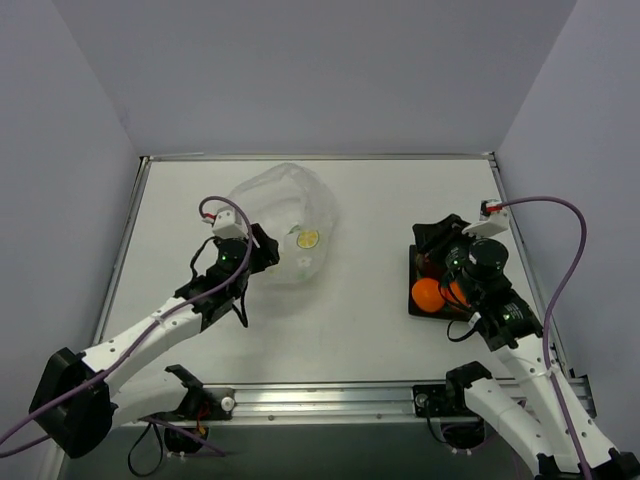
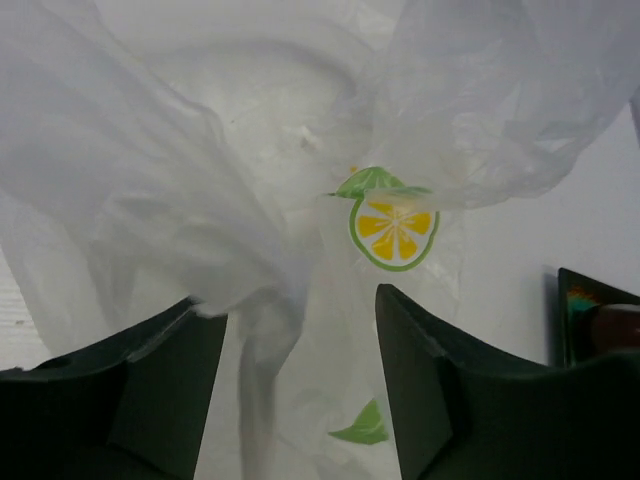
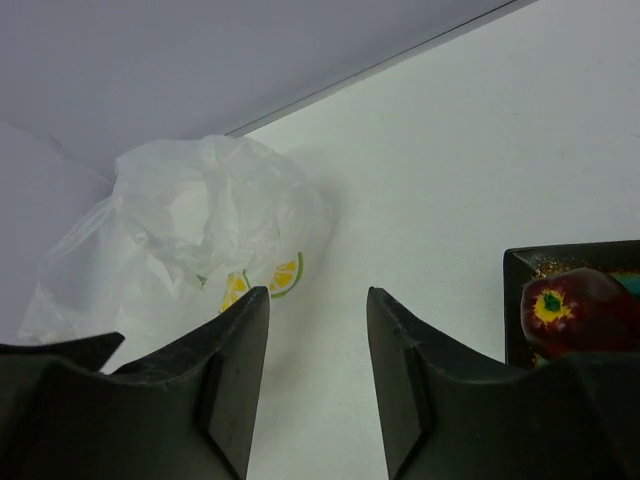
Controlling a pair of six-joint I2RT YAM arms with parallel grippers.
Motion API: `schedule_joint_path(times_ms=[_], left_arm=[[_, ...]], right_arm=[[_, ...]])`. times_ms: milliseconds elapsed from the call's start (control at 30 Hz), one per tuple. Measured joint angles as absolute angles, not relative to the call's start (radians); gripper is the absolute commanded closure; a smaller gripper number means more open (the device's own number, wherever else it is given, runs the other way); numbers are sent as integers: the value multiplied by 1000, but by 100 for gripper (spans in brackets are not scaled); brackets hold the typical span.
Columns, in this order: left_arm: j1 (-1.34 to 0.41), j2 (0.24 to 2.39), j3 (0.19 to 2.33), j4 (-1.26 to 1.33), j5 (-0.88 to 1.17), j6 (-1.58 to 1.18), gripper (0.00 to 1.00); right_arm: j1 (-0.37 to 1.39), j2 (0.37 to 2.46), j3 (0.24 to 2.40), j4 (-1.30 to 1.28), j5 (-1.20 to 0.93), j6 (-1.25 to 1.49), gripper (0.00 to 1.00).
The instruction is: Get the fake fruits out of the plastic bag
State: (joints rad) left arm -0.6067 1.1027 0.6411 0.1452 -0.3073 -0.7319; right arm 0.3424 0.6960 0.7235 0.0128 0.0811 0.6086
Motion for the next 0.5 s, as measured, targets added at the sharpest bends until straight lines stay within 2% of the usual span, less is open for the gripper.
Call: schedule_joint_path(times_ms=[33, 67, 133, 167, 200, 500], left_arm=[[-607, 1091, 651, 139, -308, -736, 30], [-607, 1072, 656, 129, -310, -739, 16], [-607, 1009, 660, 78, -313, -743, 3], [-607, 983, 665, 47, -315, -746, 6], [-607, 952, 677, 6, -315, -748, 6], [-607, 787, 1063, -369, -230, -673, 6]], right_arm=[[342, 696, 725, 14, 64, 596, 56], [342, 696, 729, 14, 47, 585, 49], [342, 696, 743, 10, 22, 567, 35], [342, 694, 753, 6, 15, 555, 9], [343, 691, 766, -2, 14, 553, 0], [348, 527, 963, -148, 195, 461, 0]])
